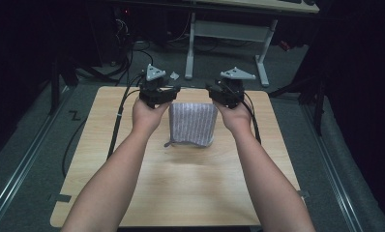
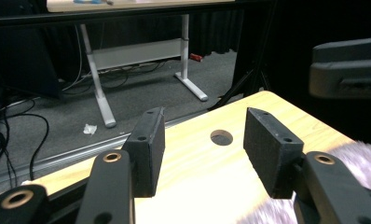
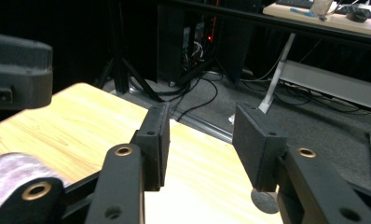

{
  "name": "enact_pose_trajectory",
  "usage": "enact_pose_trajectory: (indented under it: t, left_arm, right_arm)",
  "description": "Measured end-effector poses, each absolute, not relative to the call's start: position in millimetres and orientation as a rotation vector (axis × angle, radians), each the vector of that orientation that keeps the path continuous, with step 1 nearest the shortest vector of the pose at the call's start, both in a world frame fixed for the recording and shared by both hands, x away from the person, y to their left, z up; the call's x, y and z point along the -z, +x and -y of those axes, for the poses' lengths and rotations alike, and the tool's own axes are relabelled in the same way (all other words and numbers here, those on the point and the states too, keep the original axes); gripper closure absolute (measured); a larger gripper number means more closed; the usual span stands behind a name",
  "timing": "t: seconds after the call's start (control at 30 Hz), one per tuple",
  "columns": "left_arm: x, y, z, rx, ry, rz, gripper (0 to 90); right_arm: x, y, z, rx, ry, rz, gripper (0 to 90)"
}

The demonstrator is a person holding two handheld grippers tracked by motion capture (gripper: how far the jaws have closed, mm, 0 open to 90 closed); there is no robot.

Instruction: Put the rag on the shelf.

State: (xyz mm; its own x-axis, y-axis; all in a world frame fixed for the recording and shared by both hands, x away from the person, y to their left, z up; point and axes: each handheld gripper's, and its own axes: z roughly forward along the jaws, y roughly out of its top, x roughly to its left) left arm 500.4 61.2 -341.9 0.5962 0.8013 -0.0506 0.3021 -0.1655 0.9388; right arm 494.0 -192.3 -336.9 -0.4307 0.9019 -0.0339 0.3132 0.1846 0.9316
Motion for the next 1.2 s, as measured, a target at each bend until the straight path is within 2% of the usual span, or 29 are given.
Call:
enact_pose_trajectory:
  t: [0.13, 0.2, 0.53, 0.93, 1.13, 1.2]
  left_arm:
    - [343, 485, -71, -0.574, 1.744, -0.896, 47.1]
    - [343, 476, -79, -0.565, 1.731, -0.895, 46.3]
    - [350, 453, -113, -0.558, 1.729, -0.901, 44.1]
    - [396, 444, -115, -0.499, 1.798, -0.919, 43.0]
    - [434, 440, -114, -0.453, 1.845, -0.96, 42.8]
    - [449, 438, -115, -0.429, 1.862, -0.982, 42.7]
  right_arm:
    - [336, 477, 195, -1.236, 1.135, -1.843, 59.0]
    - [336, 463, 199, -1.253, 1.12, -1.843, 55.9]
    - [342, 436, 211, -1.256, 1.097, -1.843, 52.3]
    - [393, 418, 225, -1.182, 1.126, -1.913, 51.9]
    - [418, 415, 231, -1.146, 1.173, -1.979, 46.5]
    - [428, 411, 233, -1.156, 1.175, -1.97, 47.2]
